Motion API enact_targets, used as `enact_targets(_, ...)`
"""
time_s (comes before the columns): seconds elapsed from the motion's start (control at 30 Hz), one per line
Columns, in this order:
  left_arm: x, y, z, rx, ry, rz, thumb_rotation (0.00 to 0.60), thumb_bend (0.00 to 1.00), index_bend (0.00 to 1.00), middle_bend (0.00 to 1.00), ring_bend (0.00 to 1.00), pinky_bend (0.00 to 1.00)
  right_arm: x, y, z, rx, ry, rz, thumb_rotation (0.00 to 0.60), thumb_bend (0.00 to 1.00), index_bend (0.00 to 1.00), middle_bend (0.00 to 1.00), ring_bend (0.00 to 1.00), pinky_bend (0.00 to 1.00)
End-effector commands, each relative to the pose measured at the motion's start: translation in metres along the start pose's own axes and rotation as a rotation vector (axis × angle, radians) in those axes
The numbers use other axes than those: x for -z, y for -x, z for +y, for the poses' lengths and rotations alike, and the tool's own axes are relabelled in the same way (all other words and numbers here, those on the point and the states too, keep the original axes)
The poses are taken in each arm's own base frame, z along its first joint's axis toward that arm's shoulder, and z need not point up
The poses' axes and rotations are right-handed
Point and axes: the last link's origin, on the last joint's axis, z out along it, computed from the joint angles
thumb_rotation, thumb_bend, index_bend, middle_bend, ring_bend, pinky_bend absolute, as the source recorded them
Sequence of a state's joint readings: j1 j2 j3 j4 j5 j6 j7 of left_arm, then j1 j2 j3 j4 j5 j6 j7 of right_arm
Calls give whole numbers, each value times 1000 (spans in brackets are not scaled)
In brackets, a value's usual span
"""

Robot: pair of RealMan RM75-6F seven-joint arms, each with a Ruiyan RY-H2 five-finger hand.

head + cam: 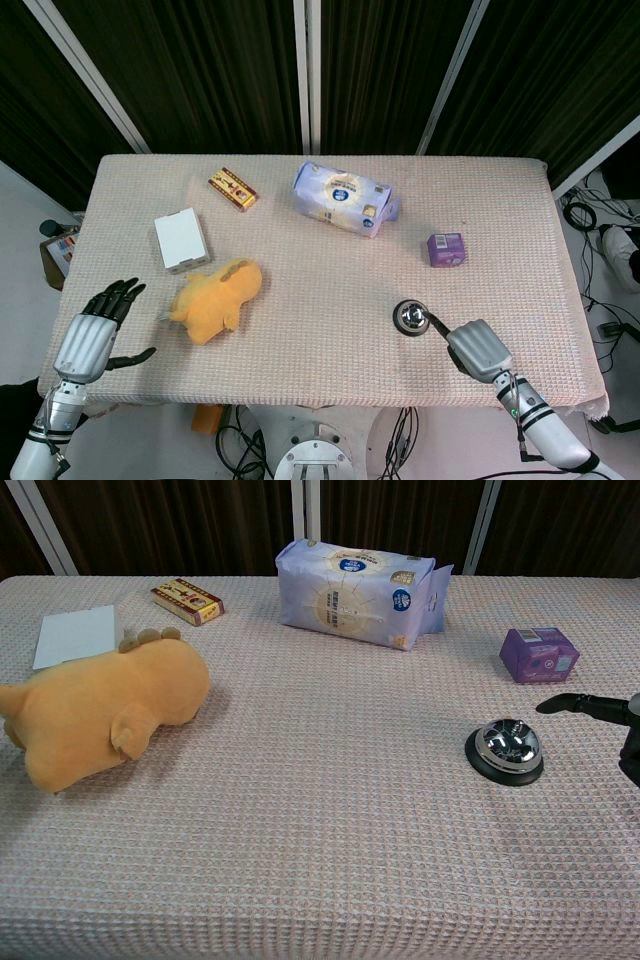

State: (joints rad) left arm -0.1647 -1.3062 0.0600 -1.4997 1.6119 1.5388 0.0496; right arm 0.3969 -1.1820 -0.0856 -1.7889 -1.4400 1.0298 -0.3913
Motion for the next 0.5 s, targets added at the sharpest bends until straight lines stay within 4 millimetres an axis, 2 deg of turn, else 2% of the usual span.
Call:
enact_targets(0.03, 0, -1, 0, 4, 2, 8, 473, 80, 101, 89, 79, 226, -2, 0, 0, 2, 1, -3, 600, 580, 0, 815, 765, 640)
enact_targets(0.5, 0, -3, 2, 3, 10, 19, 475, 80, 101, 89, 79, 226, -10, 4, -5, -3, -12, -4, 600, 579, 0, 815, 765, 639)
